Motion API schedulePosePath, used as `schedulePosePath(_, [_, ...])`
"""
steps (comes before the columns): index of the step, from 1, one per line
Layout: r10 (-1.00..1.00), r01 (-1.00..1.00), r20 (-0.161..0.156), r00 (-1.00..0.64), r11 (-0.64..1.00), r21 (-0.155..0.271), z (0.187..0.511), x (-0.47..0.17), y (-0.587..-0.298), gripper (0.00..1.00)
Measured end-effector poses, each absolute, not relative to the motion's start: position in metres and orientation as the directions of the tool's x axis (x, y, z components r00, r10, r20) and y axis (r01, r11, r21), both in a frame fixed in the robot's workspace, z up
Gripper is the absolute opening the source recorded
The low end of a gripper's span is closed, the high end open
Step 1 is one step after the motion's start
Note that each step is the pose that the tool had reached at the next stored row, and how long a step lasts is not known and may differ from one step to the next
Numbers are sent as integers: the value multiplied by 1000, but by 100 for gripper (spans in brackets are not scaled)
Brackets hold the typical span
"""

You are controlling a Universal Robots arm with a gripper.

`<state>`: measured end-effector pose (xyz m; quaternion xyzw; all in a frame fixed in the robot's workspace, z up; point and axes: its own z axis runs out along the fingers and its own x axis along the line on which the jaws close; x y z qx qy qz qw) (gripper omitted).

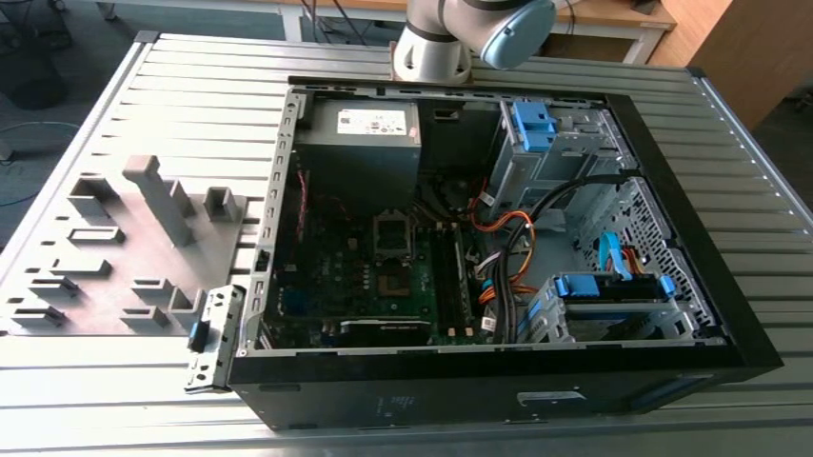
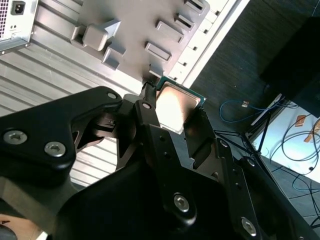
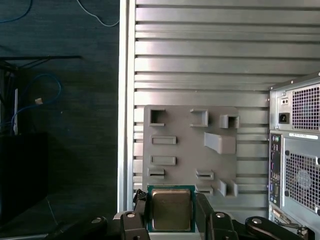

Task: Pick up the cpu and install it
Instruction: 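Pick up the cpu and move it towards the insertion slot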

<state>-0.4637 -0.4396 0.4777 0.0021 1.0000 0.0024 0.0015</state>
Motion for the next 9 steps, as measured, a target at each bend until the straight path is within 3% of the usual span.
schedulePosePath(9, [4, 4, -3, -1000, 1000, 5, 460, -464, -440, 47])
